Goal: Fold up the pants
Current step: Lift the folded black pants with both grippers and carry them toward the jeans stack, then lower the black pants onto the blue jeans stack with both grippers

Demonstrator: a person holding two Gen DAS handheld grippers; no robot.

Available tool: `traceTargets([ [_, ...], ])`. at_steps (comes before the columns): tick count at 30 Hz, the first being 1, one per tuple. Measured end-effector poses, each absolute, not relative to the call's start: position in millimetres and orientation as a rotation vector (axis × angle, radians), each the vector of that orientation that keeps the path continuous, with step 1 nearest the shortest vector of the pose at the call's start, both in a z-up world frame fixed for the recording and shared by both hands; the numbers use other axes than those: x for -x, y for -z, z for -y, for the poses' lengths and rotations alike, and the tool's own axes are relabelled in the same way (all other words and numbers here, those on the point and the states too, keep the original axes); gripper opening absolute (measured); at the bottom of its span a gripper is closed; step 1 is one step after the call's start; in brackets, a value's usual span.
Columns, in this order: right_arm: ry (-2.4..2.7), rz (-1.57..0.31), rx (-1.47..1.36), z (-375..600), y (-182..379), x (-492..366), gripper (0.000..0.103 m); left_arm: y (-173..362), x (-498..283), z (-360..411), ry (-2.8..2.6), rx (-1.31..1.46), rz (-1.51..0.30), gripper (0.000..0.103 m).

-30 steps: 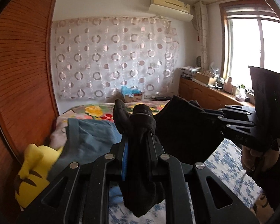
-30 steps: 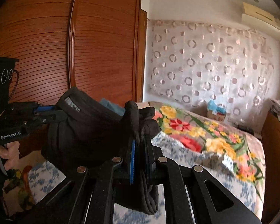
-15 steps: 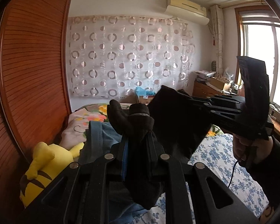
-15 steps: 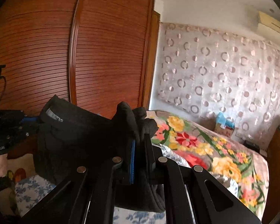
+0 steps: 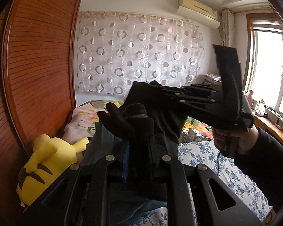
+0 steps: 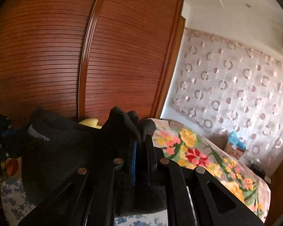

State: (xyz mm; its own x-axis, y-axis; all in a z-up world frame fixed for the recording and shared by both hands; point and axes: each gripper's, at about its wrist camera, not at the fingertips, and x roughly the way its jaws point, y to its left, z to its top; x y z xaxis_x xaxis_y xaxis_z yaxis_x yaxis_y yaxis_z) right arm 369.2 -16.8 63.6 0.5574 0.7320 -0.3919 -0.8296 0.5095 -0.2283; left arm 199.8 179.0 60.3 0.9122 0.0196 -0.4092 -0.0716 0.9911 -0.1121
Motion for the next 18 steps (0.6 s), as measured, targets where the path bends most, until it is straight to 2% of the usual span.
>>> traceTargets([
  [18, -1.031, -0.365, 0.394, -14, -47, -409, 0.009, -37, -182, -197, -0.111, 0.227, -0.463, 0.017],
])
